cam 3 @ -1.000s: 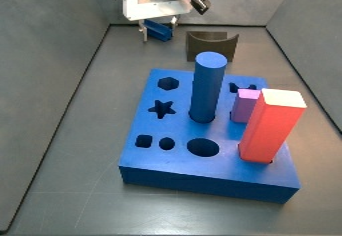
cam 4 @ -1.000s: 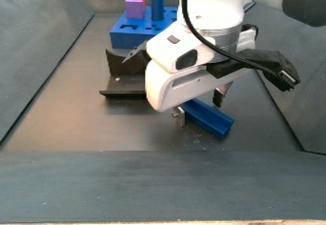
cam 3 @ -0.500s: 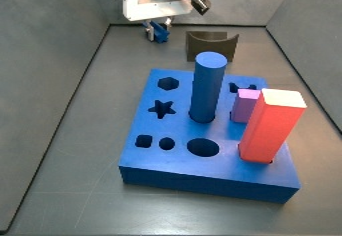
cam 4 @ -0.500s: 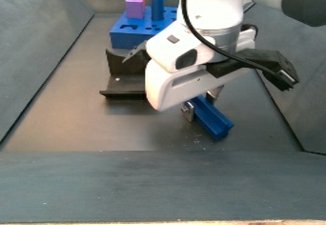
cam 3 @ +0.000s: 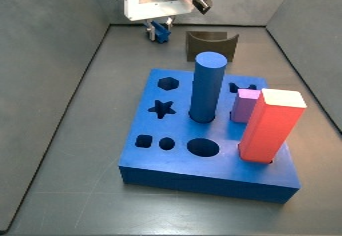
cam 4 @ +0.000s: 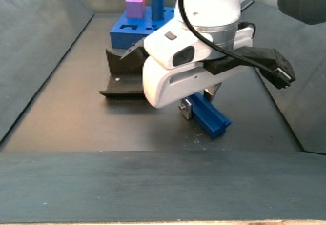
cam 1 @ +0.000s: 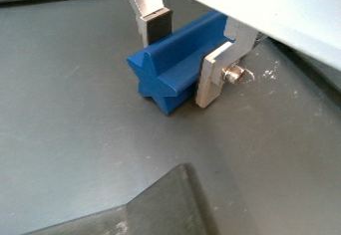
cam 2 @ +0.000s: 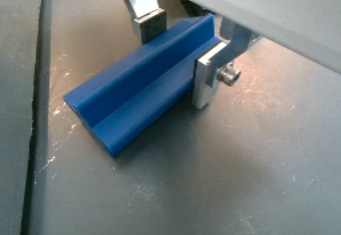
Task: Pick up the star object. Move up. Place the star object on the fixture. Regrasp the star object. Move to above the board. Insert the star object.
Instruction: Pick up the star object, then move up, then place the star object on the fixture.
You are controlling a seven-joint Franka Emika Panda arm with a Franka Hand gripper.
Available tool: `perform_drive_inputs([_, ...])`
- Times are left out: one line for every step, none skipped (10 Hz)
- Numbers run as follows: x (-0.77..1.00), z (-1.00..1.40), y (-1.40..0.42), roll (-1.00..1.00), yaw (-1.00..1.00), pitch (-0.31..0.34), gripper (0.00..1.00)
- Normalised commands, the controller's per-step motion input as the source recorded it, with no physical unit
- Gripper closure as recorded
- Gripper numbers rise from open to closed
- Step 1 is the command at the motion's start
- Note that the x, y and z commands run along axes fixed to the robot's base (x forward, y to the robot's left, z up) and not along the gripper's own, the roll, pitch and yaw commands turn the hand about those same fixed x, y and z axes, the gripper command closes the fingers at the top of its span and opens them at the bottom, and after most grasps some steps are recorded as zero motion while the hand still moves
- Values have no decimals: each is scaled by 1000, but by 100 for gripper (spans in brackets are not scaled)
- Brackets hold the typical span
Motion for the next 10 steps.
perform_drive_inputs([0,0,0,0,0,0,100])
perform_drive_inputs([0,0,0,0,0,0,100])
perform_drive_inputs([0,0,0,0,0,0,100])
perform_drive_inputs([0,833,0,0,0,0,100])
perform_drive_inputs([-9,773,-7,2,-7,24,100])
perform_drive_inputs([-21,670,-5,16,-13,46,100])
perform_drive_inputs([-13,503,-2,41,-17,78,100])
perform_drive_inputs([-9,370,1,61,-16,97,100])
perform_drive_inputs([-11,285,-1,72,-15,110,100])
perform_drive_inputs([0,1000,0,0,0,0,100])
